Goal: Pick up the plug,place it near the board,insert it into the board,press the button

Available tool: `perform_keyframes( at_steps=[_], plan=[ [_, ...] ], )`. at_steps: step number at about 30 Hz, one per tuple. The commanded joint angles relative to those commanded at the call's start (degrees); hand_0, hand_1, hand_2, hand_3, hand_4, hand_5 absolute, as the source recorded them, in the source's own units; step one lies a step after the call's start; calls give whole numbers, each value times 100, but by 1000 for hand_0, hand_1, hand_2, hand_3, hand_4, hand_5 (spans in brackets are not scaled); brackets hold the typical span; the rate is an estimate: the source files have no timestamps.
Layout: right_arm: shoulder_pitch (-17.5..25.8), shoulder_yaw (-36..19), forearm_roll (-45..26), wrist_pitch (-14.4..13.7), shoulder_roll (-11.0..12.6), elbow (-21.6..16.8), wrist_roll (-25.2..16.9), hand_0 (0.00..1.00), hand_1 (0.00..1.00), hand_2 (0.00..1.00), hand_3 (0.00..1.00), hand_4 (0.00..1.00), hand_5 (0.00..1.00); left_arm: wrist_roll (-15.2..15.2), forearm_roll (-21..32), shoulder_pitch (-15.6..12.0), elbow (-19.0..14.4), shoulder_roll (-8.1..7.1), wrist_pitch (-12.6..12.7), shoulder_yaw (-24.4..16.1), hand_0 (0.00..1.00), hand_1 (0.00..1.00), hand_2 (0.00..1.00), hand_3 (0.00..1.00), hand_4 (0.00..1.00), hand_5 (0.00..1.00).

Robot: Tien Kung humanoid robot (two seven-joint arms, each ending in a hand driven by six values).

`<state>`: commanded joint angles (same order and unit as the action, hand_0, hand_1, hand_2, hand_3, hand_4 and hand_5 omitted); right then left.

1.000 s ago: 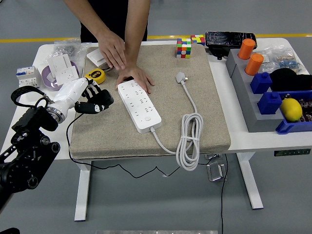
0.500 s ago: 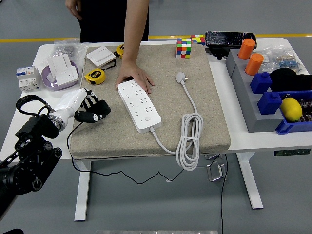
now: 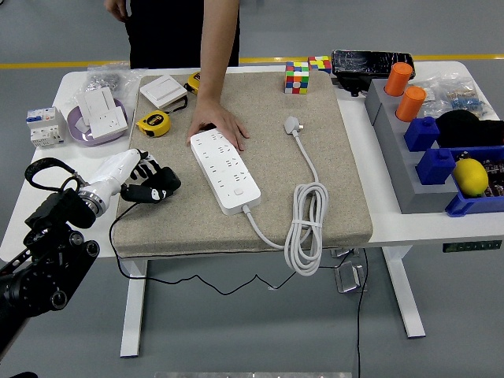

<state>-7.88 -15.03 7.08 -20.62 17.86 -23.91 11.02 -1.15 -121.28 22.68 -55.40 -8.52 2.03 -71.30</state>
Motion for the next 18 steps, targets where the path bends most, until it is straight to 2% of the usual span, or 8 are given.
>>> perform_keyframes(
  at_steps=[2, 3, 9, 10, 15, 16, 18],
  plan=[
    [5, 2, -2, 0, 0, 1, 0, 885, 805, 770, 807, 998, 998, -6, 28, -7, -13, -4, -4, -6, 523, 642, 565, 539, 998, 412],
    [8, 4, 0, 1, 0, 0, 1, 885, 805, 770, 807, 998, 998, -12, 56, -15, -23, -9, -10, -11, 567, 703, 654, 596, 998, 508],
    [22, 3, 6, 0, -6, -3, 3, 885, 805, 770, 807, 998, 998, -39, 205, -43, -81, -20, -57, -58, 567, 703, 654, 596, 998, 508],
    [25, 6, 4, 0, -6, -3, 4, 885, 804, 770, 807, 998, 998, -45, 242, -50, -102, -20, -77, -77, 643, 750, 700, 683, 998, 612],
    [24, -8, 12, -3, -10, -4, 5, 885, 804, 770, 807, 998, 998, -30, 543, -138, -321, 3, -224, -299, 643, 750, 700, 683, 998, 612],
    [15, -1, 2, -3, -16, -1, 6, 885, 804, 770, 807, 998, 998, -6, 693, -189, -437, 32, -277, -432, 729, 817, 770, 757, 998, 830],
    [10, -1, 2, -3, -24, -3, 8, 885, 804, 770, 807, 998, 998, 35, 971, -272, -639, 79, -326, -654, 729, 817, 770, 757, 998, 830]
  ],
)
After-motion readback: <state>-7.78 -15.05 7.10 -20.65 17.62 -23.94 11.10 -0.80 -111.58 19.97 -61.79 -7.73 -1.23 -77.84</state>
